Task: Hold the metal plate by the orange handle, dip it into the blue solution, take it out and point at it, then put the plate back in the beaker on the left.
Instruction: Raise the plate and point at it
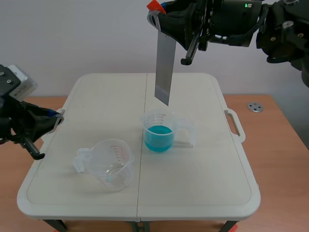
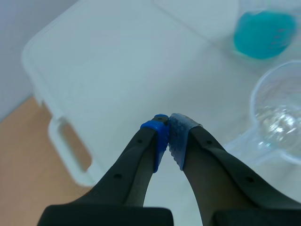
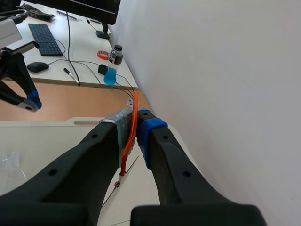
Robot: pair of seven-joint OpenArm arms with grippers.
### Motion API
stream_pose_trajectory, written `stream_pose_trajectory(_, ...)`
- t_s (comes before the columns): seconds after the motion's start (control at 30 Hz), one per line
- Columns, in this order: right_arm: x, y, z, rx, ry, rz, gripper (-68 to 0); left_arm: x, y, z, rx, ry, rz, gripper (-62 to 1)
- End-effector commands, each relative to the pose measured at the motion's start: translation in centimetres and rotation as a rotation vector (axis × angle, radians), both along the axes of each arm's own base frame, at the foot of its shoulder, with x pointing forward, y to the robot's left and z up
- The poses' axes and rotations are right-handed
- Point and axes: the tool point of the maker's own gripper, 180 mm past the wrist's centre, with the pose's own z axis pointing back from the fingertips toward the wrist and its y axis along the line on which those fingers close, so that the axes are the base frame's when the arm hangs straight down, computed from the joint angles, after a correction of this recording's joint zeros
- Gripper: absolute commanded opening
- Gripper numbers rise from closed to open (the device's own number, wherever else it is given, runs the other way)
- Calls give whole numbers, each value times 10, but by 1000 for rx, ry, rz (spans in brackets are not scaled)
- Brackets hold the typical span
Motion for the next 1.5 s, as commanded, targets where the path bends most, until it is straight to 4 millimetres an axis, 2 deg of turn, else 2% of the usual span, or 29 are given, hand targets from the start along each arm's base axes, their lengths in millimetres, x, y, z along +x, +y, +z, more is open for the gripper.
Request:
stream_pose_trajectory(0.0, 1, 0, 24, 34, -49, 12, -662, 9, -12, 13, -32, -41, -13, -577)
stream_pose_trajectory(0.27, 2, 0, 22, 25, -45, 8, -662, 25, -68, 28, -73, -108, -111, -577)
stream_pose_trajectory(0.6, 3, -1, 19, 10, -37, 2, -662, 34, -114, 35, -42, -153, -181, -577)
stream_pose_trajectory(0.77, 3, -1, 18, 7, -35, 0, -662, 44, -119, 30, -8, -163, -146, -577)
stream_pose_trajectory(1.07, 3, 0, 18, 10, -34, 1, -662, 47, -121, 11, 21, -136, -132, -577)
stream_pose_trajectory(1.47, 3, 0, 18, 8, -33, 0, -662, 47, -126, 13, 18, -151, -156, -577)
